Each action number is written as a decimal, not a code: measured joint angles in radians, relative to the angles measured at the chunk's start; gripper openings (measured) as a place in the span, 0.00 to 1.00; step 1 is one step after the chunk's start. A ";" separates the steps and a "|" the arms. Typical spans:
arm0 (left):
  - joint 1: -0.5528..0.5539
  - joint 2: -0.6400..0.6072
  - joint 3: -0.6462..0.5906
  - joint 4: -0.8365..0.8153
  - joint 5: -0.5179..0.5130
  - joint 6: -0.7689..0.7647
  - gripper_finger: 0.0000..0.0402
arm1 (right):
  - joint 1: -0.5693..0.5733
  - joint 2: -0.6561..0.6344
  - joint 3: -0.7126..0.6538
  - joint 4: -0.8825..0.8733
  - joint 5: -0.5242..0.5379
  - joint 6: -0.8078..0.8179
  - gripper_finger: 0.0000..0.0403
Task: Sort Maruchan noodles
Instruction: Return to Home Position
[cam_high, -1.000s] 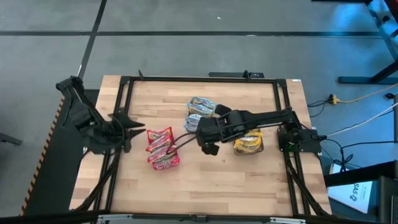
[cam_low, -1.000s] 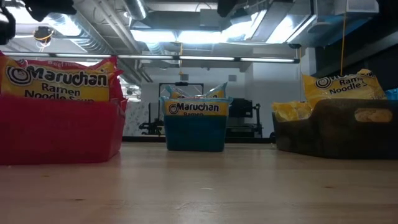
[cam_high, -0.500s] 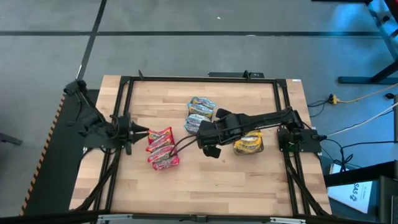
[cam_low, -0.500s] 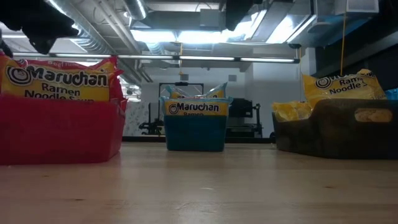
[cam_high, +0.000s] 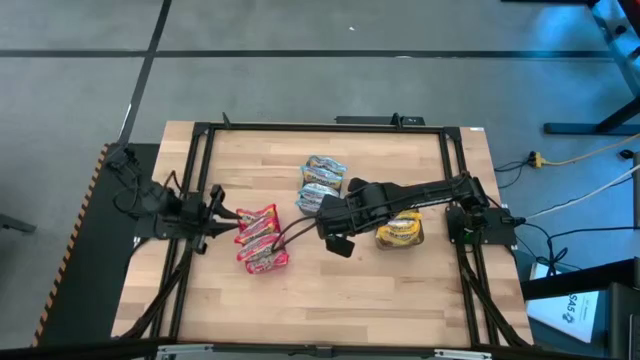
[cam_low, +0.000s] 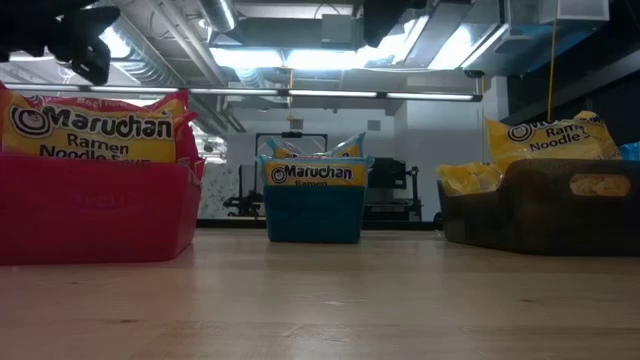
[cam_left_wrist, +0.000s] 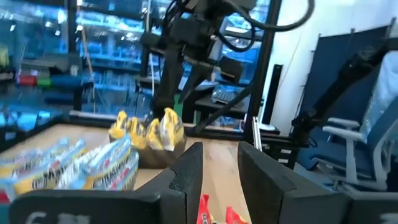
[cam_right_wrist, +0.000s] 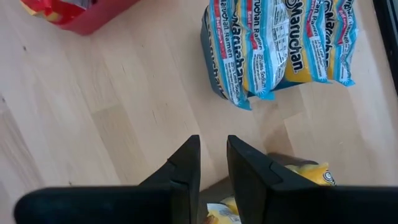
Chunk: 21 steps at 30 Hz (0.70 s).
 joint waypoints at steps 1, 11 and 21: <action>0.020 -0.006 0.000 -0.005 0.025 0.016 0.24 | 0.000 0.000 0.000 0.005 0.000 0.001 0.19; 0.271 -0.011 -0.071 -0.067 0.287 -0.034 0.24 | 0.000 0.000 0.000 0.150 -0.037 -0.002 0.19; 0.497 -0.006 -0.072 -0.028 0.542 0.033 0.24 | 0.000 0.000 0.000 0.274 -0.067 0.003 0.19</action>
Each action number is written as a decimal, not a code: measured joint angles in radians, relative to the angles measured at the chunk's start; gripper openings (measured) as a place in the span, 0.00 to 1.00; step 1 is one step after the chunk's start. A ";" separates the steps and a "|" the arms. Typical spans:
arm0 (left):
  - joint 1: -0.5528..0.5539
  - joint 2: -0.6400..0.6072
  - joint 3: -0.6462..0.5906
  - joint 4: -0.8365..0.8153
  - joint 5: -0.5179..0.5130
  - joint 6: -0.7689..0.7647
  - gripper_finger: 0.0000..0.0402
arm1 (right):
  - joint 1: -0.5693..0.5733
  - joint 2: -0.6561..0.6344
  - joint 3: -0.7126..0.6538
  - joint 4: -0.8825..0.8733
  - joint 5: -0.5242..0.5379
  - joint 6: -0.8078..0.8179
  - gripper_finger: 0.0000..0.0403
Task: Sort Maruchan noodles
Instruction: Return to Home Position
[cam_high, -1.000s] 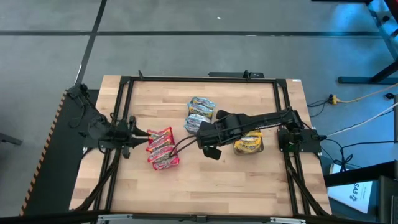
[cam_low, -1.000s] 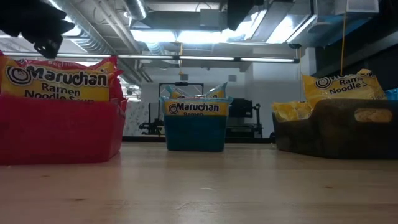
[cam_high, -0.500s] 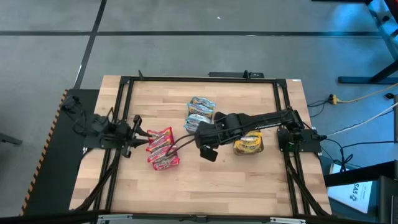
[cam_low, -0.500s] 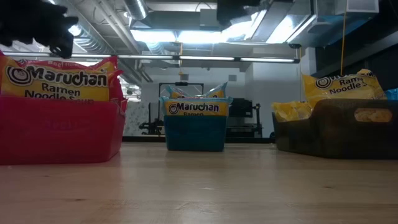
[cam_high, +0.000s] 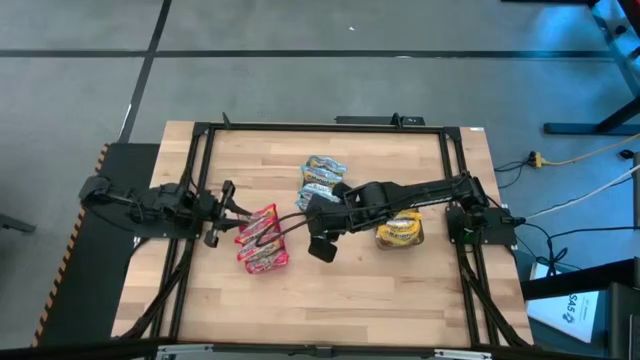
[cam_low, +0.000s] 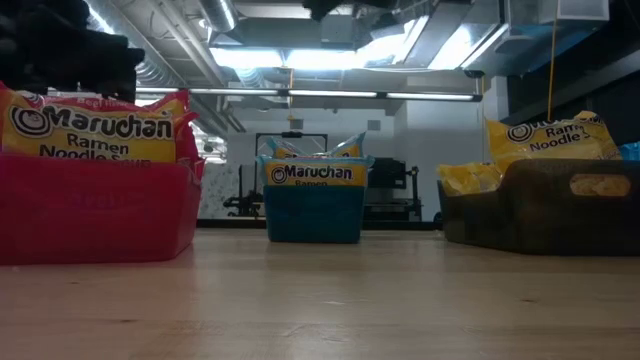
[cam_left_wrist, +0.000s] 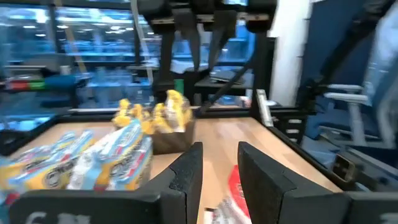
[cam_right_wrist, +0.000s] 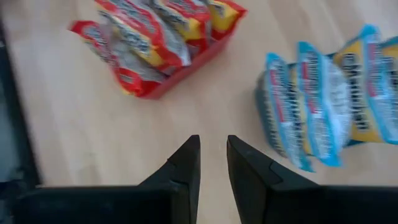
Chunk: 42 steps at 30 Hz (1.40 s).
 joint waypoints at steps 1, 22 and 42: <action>0.017 0.000 0.000 0.001 0.040 0.002 0.24 | 0.000 0.000 0.000 0.014 -0.016 0.006 0.19; 0.163 0.000 0.000 -0.004 -0.220 0.020 0.22 | 0.000 0.000 0.001 0.324 -0.131 -0.267 0.19; 0.162 0.000 0.000 -0.004 -0.254 0.020 0.22 | -0.047 -0.110 -0.428 0.486 -0.232 -0.400 0.19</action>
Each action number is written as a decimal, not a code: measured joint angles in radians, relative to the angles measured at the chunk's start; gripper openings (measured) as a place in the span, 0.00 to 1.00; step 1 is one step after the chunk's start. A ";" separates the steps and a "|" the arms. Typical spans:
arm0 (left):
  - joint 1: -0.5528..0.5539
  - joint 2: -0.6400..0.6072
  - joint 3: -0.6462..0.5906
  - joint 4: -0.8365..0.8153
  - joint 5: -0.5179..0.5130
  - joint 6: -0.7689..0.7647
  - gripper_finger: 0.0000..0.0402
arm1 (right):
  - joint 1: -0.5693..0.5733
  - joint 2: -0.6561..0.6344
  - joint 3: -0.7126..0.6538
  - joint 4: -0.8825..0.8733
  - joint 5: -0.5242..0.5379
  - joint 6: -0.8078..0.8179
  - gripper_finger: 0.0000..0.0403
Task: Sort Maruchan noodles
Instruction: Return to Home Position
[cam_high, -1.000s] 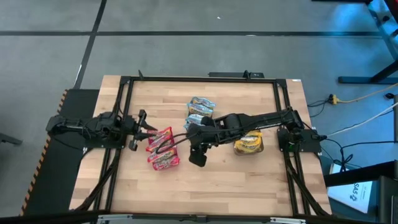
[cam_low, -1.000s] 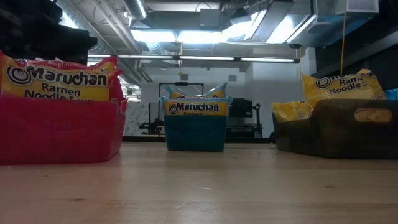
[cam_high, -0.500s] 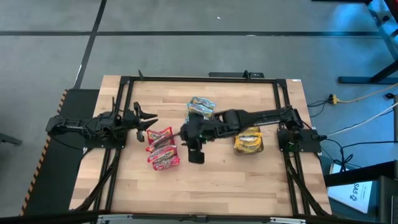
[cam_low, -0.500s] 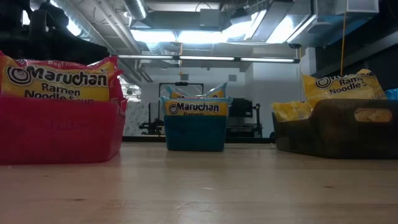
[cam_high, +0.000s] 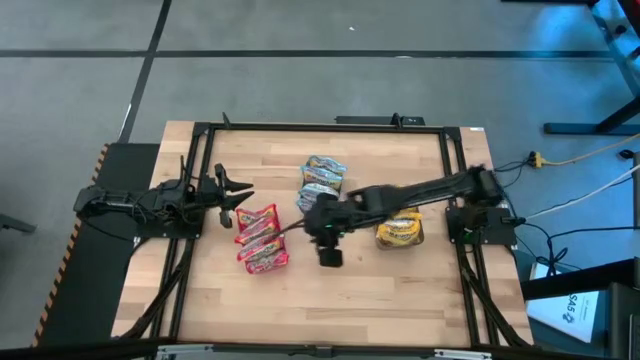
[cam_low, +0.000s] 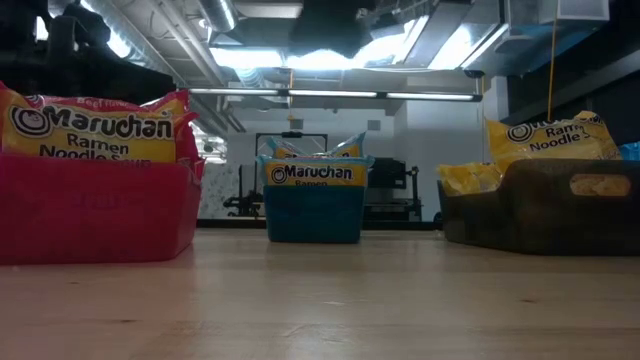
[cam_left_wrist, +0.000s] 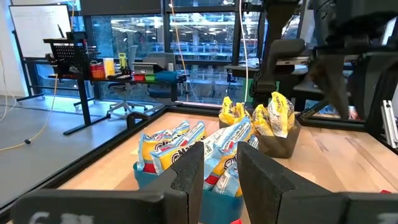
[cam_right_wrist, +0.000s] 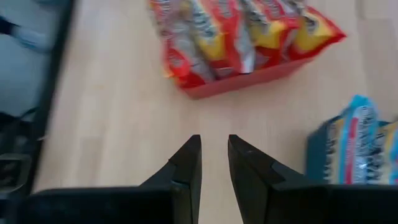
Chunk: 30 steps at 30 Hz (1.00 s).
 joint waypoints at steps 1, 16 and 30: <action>0.000 0.000 0.000 0.000 0.000 0.000 0.22 | 0.000 -0.038 -0.057 0.043 -0.020 -0.006 0.19; 0.000 0.000 0.000 0.000 -0.001 0.000 0.22 | 0.000 -0.757 -0.983 0.785 -0.073 -0.044 0.19; 0.000 0.000 0.000 0.000 -0.001 0.000 0.22 | 0.000 -1.123 -1.590 1.223 -0.077 -0.071 0.19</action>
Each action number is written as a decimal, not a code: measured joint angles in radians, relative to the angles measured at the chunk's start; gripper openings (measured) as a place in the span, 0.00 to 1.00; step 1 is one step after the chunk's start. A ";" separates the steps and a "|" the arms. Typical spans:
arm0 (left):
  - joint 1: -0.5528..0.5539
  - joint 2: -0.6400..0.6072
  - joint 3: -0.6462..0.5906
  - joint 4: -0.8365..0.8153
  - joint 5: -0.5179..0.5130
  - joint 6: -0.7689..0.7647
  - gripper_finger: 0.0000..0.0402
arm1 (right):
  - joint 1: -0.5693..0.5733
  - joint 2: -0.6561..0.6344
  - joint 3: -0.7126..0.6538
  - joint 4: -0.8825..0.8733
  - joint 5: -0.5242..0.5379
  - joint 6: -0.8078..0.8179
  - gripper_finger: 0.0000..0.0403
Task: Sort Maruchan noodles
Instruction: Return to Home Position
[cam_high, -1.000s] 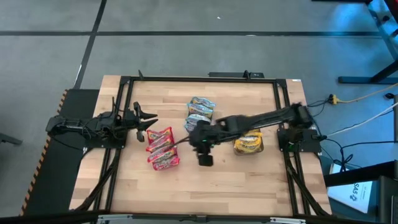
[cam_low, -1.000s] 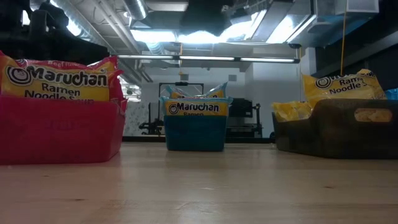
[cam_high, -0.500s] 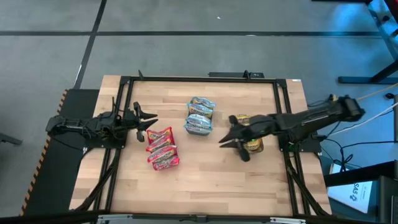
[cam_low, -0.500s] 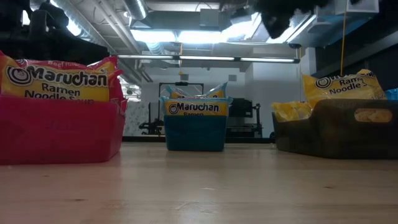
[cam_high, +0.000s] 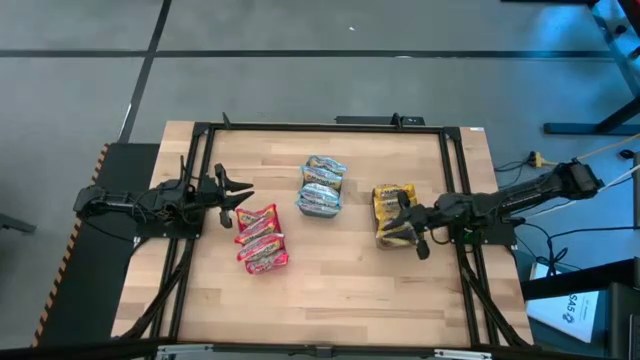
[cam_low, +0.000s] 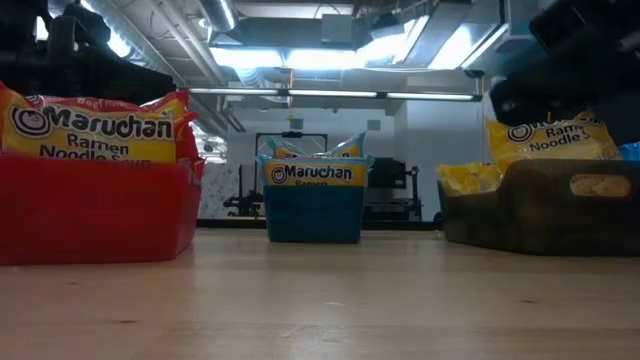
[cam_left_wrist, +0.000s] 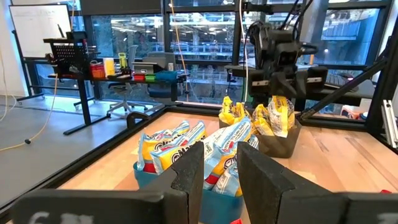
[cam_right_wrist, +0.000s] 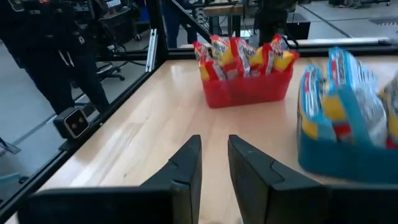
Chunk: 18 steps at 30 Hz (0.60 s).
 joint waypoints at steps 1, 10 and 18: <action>0.000 0.000 0.000 0.000 0.000 0.000 0.22 | 0.000 -0.030 -0.029 0.003 -0.001 0.010 0.19; 0.000 0.000 0.000 0.000 0.000 0.000 0.22 | 0.000 -0.254 -0.152 -0.031 0.050 0.025 0.19; 0.000 0.000 0.000 0.000 0.000 0.000 0.22 | 0.000 -0.441 -0.152 -0.218 0.107 -0.009 0.19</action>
